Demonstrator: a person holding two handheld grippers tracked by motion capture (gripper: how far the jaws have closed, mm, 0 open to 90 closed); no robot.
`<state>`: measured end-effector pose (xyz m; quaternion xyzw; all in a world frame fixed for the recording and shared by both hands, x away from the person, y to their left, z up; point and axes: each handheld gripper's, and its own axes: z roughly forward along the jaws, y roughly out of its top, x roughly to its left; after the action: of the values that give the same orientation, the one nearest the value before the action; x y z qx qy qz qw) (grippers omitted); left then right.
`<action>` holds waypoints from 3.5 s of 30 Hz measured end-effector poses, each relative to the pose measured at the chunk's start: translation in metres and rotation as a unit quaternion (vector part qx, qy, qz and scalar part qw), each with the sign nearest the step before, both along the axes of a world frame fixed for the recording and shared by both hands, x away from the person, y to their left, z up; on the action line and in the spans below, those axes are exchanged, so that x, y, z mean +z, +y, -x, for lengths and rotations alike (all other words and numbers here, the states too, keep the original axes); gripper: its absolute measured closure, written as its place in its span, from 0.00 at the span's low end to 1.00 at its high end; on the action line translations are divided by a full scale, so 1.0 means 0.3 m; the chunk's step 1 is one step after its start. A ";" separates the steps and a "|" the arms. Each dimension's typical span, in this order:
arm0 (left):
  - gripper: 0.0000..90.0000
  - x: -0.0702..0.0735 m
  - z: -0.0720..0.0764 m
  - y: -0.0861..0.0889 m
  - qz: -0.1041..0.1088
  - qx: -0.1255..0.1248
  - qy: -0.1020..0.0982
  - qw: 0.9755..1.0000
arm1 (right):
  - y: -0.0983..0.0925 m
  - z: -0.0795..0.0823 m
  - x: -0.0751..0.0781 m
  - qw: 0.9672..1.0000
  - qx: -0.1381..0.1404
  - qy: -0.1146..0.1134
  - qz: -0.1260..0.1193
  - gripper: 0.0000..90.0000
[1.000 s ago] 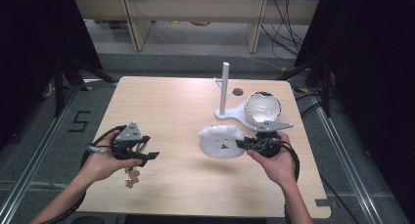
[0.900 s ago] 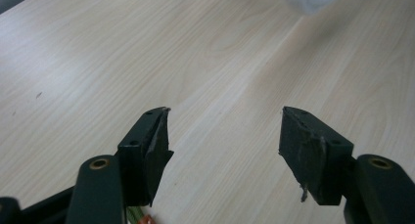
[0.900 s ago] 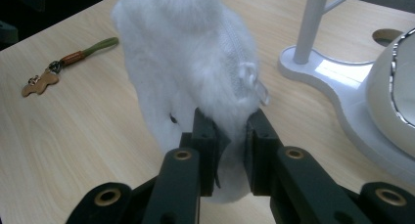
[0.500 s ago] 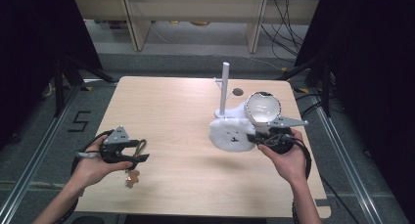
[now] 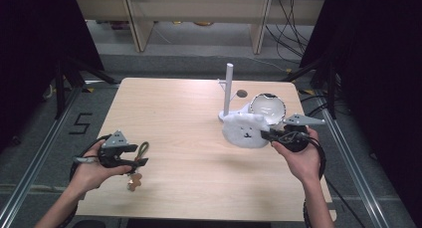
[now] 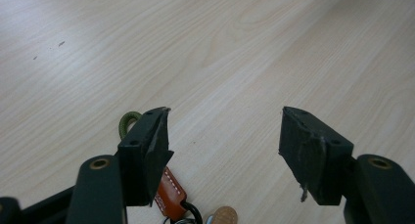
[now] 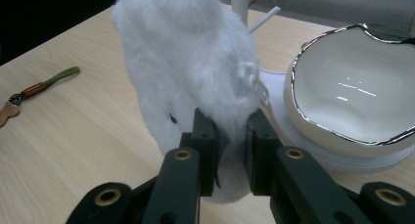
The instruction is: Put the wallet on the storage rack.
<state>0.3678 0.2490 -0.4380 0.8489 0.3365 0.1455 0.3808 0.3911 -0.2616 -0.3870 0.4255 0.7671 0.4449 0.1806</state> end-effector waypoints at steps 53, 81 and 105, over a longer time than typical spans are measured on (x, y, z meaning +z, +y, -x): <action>0.39 -0.024 -0.010 0.037 0.001 0.020 0.011 1.000 | -0.204 -0.219 0.003 0.990 -0.134 0.016 -0.027 0.87; 0.39 -0.037 -0.013 0.043 -0.002 0.024 0.014 1.000 | -0.217 -0.337 -0.066 0.986 -0.161 0.044 0.015 0.82; 0.39 -0.056 -0.009 0.035 0.008 0.026 0.022 0.999 | -0.216 -0.329 -0.082 0.980 -0.197 0.031 0.016 0.60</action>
<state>0.3705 0.2595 -0.4547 0.8398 0.3679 0.1337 0.3761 0.4898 -0.3263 -0.4115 0.5789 0.6804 0.3752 0.2472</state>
